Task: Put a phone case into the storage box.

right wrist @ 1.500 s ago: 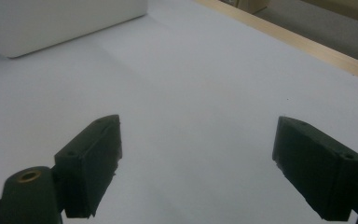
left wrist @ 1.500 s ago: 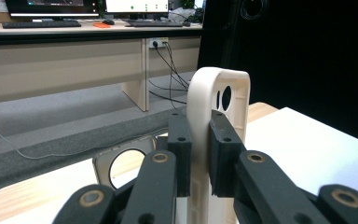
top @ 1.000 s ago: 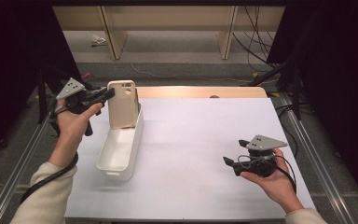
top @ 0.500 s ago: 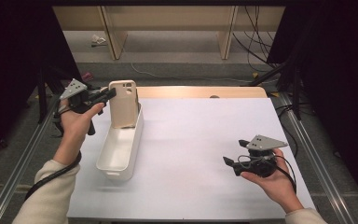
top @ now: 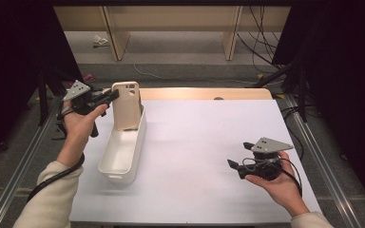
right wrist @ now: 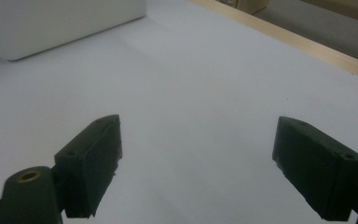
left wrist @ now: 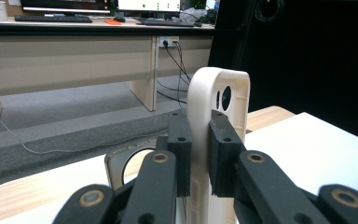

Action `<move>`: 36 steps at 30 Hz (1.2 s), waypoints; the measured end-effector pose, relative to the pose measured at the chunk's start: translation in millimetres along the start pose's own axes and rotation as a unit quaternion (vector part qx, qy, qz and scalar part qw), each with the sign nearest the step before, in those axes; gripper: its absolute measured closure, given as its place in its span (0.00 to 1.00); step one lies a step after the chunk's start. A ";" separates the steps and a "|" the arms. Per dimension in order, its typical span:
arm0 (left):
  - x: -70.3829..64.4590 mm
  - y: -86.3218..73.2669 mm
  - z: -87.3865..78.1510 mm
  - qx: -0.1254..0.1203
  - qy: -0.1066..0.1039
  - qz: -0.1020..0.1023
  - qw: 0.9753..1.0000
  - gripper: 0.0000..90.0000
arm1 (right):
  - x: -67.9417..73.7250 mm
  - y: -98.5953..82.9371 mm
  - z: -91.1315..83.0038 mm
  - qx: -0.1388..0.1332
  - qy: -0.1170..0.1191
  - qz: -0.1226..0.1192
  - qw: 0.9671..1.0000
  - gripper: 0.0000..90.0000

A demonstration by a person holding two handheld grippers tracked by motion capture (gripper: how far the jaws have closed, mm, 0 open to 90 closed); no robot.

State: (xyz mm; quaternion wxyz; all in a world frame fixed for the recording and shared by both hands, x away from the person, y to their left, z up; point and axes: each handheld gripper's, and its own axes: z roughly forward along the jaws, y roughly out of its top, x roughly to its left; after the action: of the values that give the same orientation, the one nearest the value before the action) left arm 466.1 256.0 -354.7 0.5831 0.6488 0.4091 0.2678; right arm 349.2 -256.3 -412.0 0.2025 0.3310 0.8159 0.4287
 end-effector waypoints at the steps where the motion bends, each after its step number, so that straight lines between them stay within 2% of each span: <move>1: 0.3 -0.3 0.5 0.000 0.000 -0.001 1.000 0.90 | 0.0 0.0 0.1 0.000 0.000 0.000 1.000 0.18; 36: 12.3 -19.0 19.0 0.021 0.001 -0.015 1.000 0.90 | -0.1 -0.3 0.5 0.002 0.002 -0.001 1.000 0.18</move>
State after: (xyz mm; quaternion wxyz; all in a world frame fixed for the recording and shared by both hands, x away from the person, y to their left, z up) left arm 484.0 255.8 -378.2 0.5727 0.6547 0.4247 0.2510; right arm 349.5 -256.2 -412.5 0.2007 0.3300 0.8172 0.4279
